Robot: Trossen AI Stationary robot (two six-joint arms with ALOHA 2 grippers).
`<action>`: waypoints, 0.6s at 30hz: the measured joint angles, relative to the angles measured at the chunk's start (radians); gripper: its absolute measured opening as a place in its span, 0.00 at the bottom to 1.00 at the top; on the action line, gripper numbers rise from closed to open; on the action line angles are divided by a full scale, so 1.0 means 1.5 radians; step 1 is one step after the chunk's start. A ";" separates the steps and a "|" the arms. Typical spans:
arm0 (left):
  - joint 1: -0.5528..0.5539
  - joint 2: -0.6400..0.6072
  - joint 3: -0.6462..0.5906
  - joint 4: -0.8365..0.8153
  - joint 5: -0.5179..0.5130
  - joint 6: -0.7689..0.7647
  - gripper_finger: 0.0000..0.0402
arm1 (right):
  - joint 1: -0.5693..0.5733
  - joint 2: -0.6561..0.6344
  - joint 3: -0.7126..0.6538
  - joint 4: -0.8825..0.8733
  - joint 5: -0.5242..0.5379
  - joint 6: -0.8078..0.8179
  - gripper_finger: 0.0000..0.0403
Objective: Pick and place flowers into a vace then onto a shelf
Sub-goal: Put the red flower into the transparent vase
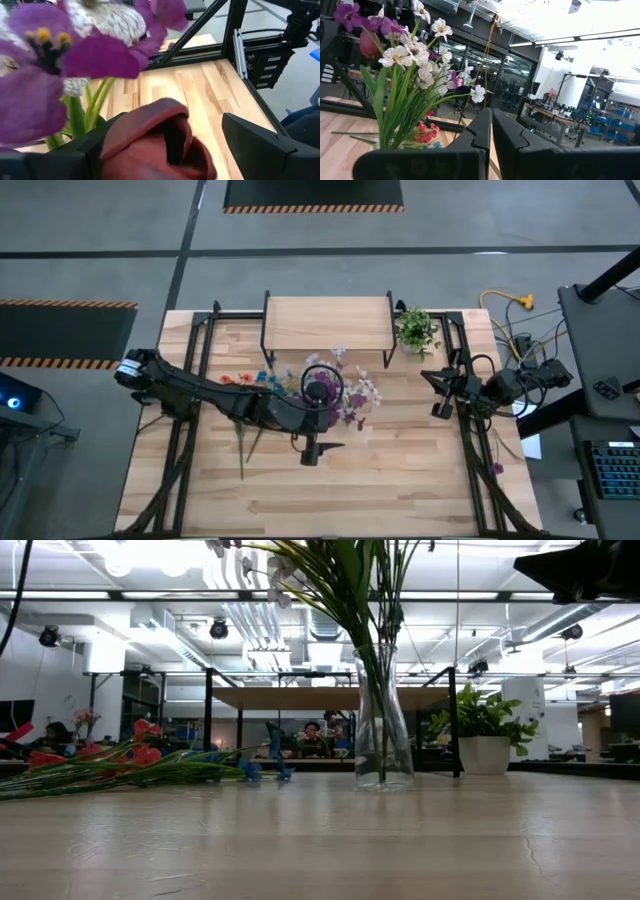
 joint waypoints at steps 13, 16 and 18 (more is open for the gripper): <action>0.000 -0.003 0.000 0.018 0.025 -0.003 0.75 | 0.000 0.000 0.000 0.000 0.000 0.000 0.02; 0.000 -0.003 -0.001 0.018 0.024 -0.003 0.75 | 0.000 0.000 0.000 0.000 0.000 0.000 0.02; 0.000 -0.001 -0.007 0.018 0.024 -0.003 0.75 | 0.000 0.000 0.000 0.000 0.000 0.001 0.02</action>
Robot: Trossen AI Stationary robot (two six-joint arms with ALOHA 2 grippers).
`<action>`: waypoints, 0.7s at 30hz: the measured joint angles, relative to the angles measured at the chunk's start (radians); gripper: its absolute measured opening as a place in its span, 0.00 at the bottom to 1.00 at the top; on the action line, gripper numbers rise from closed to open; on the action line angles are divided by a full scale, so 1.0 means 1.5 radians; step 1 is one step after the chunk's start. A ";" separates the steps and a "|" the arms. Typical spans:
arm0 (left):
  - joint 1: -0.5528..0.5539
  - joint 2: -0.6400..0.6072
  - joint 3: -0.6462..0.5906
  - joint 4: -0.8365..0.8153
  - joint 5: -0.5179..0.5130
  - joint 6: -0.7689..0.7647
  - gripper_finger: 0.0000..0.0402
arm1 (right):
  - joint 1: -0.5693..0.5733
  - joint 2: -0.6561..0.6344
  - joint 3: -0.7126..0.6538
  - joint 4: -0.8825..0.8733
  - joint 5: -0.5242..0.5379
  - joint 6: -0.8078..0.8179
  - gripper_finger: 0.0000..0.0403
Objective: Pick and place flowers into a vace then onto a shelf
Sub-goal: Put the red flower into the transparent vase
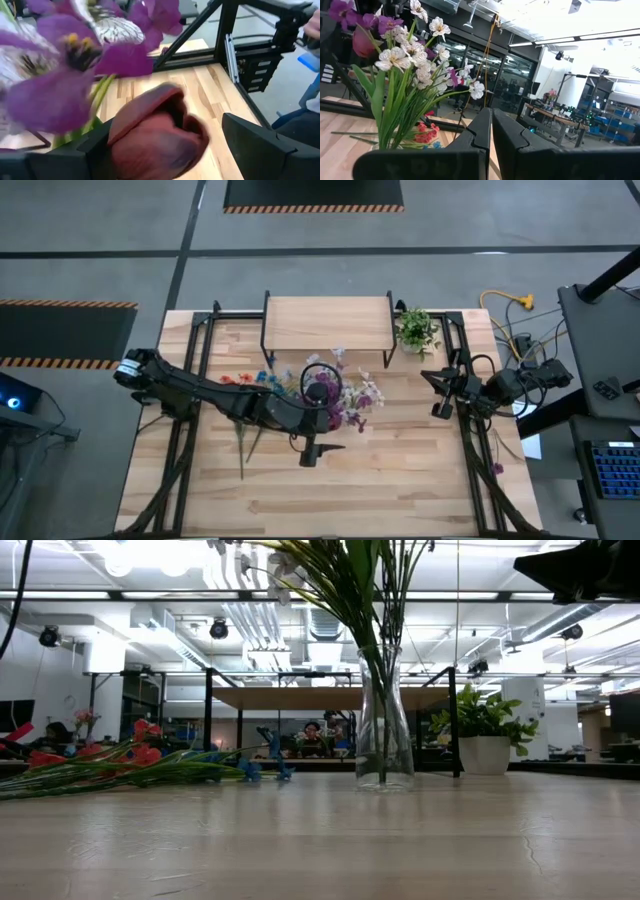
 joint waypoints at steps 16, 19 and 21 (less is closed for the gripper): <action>0.003 0.027 -0.022 -0.011 -0.015 0.001 0.75 | 0.000 0.000 0.000 0.001 0.001 0.004 0.02; 0.004 0.041 -0.024 -0.017 -0.015 0.000 0.75 | 0.000 0.000 0.000 0.001 0.001 0.004 0.02; 0.004 0.048 -0.024 -0.016 -0.015 0.000 0.75 | 0.000 0.000 0.000 0.001 0.001 0.004 0.02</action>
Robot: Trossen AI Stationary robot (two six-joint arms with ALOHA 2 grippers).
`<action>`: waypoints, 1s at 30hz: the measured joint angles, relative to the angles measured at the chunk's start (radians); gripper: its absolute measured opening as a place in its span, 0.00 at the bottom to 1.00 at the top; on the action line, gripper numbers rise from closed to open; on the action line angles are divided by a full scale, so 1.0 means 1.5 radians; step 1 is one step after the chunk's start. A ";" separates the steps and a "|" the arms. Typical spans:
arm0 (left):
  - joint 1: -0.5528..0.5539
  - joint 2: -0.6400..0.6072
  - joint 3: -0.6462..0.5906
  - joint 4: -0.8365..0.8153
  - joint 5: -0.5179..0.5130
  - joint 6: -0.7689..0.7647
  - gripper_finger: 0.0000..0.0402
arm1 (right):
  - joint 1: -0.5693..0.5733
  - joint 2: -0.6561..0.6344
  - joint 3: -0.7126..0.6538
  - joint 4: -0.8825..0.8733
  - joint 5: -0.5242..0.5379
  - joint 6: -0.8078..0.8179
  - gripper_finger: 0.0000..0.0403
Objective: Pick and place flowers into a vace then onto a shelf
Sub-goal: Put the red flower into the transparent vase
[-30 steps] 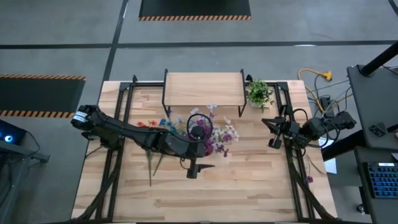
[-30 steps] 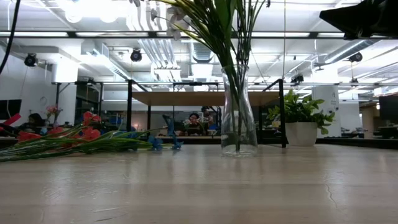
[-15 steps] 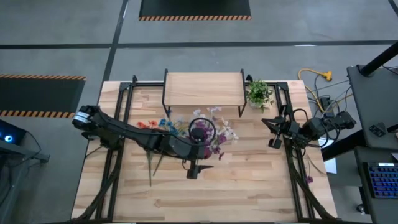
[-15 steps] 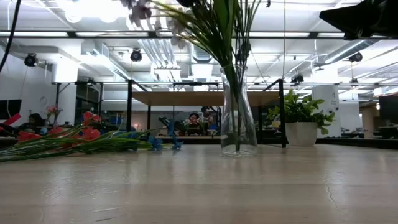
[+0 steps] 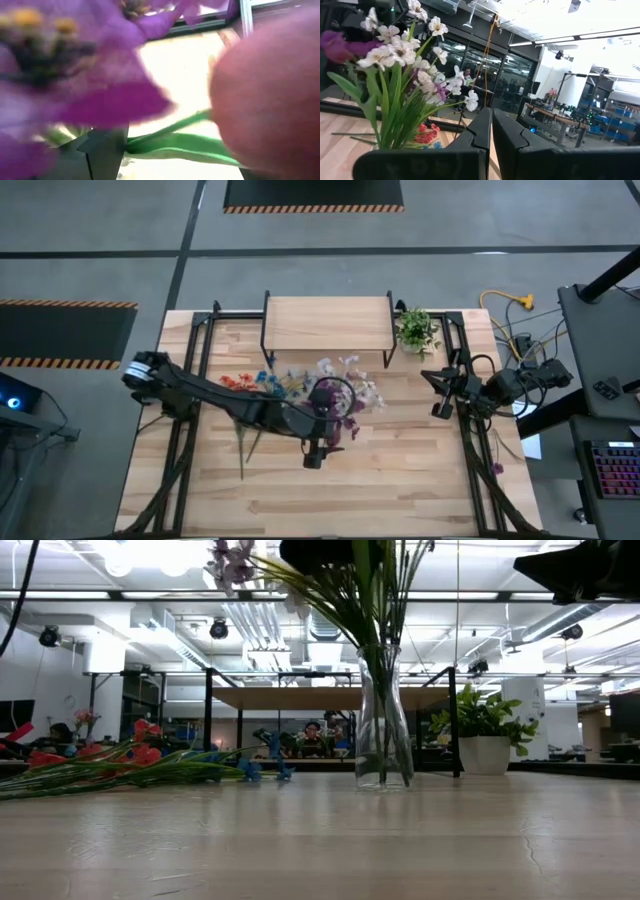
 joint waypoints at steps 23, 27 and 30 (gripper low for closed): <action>0.000 0.006 0.044 -0.085 -0.031 0.003 0.75 | 0.000 0.000 0.000 -0.001 -0.001 0.000 0.02; 0.000 0.006 0.068 -0.122 -0.032 0.004 0.75 | 0.000 0.000 0.000 -0.001 -0.001 0.000 0.02; 0.000 0.006 0.079 -0.133 -0.032 0.009 0.75 | 0.000 0.000 0.000 -0.001 -0.001 0.000 0.02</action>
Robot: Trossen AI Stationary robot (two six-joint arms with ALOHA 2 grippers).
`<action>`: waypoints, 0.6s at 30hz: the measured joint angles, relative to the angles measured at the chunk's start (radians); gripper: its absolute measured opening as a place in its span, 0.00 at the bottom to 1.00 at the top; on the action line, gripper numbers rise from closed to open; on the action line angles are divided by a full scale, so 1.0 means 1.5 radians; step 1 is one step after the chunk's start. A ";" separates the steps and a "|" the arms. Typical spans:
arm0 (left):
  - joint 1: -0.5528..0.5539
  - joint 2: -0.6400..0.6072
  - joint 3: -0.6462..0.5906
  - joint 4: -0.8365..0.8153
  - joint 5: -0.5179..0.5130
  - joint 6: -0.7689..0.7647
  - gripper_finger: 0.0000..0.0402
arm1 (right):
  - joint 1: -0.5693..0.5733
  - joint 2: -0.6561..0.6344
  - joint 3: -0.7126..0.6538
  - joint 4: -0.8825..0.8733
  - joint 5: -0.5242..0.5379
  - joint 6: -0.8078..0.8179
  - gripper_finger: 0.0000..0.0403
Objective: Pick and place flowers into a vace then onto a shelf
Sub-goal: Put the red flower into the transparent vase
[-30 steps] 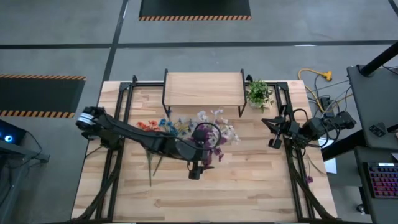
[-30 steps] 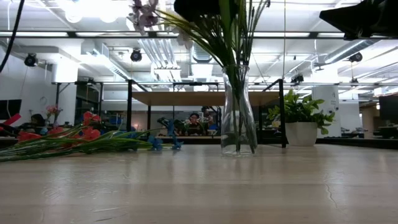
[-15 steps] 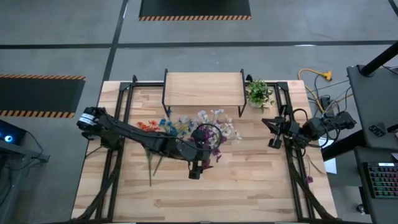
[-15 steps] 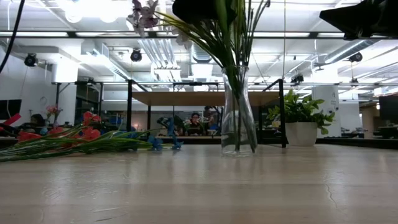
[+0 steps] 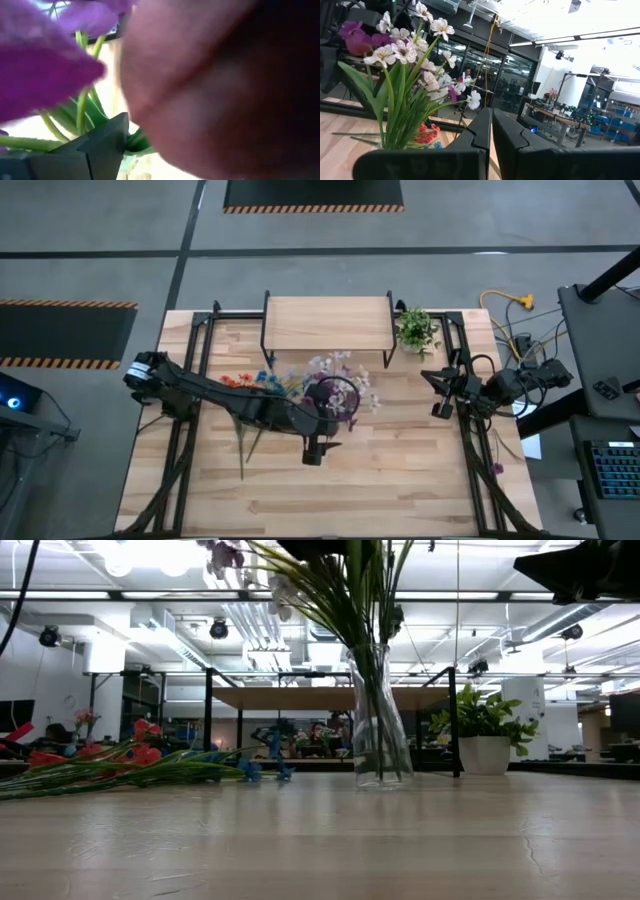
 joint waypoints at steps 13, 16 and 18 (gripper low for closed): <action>0.000 -0.001 0.017 -0.007 0.003 0.021 0.75 | 0.000 0.000 0.000 0.000 0.001 0.000 0.02; 0.000 0.002 0.016 -0.007 0.005 0.006 0.75 | 0.000 0.000 0.000 0.000 0.001 0.000 0.02; 0.000 0.006 0.016 -0.007 0.008 0.007 0.75 | 0.000 0.000 0.000 0.000 0.001 0.000 0.02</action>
